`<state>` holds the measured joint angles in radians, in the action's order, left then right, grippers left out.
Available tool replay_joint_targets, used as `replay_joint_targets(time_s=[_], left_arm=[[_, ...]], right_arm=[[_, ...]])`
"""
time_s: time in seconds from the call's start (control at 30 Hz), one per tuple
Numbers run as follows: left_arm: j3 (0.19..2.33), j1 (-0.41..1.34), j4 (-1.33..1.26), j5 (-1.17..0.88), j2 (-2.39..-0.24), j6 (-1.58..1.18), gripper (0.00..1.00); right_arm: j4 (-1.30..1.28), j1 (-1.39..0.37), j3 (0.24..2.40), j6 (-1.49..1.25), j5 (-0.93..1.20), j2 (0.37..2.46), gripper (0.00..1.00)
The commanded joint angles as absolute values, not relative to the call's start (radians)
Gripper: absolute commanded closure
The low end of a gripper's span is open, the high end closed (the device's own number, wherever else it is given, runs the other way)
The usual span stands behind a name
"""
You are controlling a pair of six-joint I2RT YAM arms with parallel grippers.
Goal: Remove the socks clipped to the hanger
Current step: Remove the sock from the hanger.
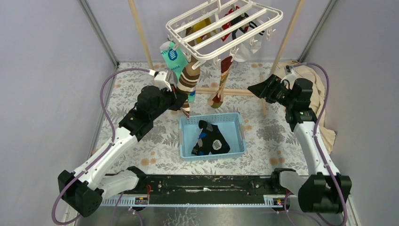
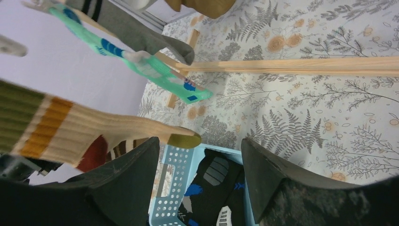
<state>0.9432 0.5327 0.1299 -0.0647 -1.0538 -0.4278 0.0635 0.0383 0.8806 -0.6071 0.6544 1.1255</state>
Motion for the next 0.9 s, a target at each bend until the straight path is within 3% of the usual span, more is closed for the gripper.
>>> replay_joint_targets(time_s=[0.0, 0.47, 0.63, 0.87], left_arm=[[1.004, 0.532, 0.237, -0.107, -1.045, -0.445, 1.00], [0.996, 0.567, 0.309, -0.171, -1.037, -0.490, 1.00], [1.000, 0.573, 0.313, -0.173, -1.044, -0.490, 1.00], [1.013, 0.580, 0.325, -0.178, -1.052, -0.489, 1.00]], right_arm=[[0.034, 0.040, 0.885, -0.593, 0.668, 1.009, 0.28], [0.121, 0.040, 0.944, -0.774, 0.811, 0.817, 0.16], [0.185, 0.038, 0.979, -0.850, 0.840, 0.778, 0.27], [0.199, 0.035, 1.066, -0.905, 0.832, 0.774, 0.31]])
